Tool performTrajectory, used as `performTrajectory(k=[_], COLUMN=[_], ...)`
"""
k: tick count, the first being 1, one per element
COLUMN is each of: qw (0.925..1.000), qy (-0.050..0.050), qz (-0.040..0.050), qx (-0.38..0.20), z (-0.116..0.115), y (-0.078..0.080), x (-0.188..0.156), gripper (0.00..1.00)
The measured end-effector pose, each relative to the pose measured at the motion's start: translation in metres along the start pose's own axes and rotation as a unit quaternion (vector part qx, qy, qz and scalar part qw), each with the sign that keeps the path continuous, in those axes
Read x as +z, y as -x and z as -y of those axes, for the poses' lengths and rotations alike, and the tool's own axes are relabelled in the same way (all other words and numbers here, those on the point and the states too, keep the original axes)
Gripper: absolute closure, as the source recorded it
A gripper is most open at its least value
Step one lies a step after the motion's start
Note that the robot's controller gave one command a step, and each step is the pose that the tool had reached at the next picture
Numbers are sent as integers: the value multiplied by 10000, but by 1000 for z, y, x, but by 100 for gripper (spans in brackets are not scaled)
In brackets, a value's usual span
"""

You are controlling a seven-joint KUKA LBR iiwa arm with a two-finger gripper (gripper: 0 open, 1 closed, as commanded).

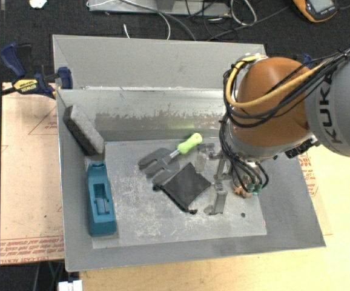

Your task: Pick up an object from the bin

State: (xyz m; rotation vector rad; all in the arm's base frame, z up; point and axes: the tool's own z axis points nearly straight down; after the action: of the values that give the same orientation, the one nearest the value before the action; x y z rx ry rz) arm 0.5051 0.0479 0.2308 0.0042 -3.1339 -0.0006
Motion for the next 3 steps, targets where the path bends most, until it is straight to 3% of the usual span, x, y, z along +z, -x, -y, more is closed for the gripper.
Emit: performTrajectory(k=[1,2,3], qw=[10000,9999,9999], qy=[3,12,11], qz=[41,66,110], qx=[11,83,-95], z=[0,-6,-4], y=[1,9,35], x=[-4,62,130], gripper=[0,0,0])
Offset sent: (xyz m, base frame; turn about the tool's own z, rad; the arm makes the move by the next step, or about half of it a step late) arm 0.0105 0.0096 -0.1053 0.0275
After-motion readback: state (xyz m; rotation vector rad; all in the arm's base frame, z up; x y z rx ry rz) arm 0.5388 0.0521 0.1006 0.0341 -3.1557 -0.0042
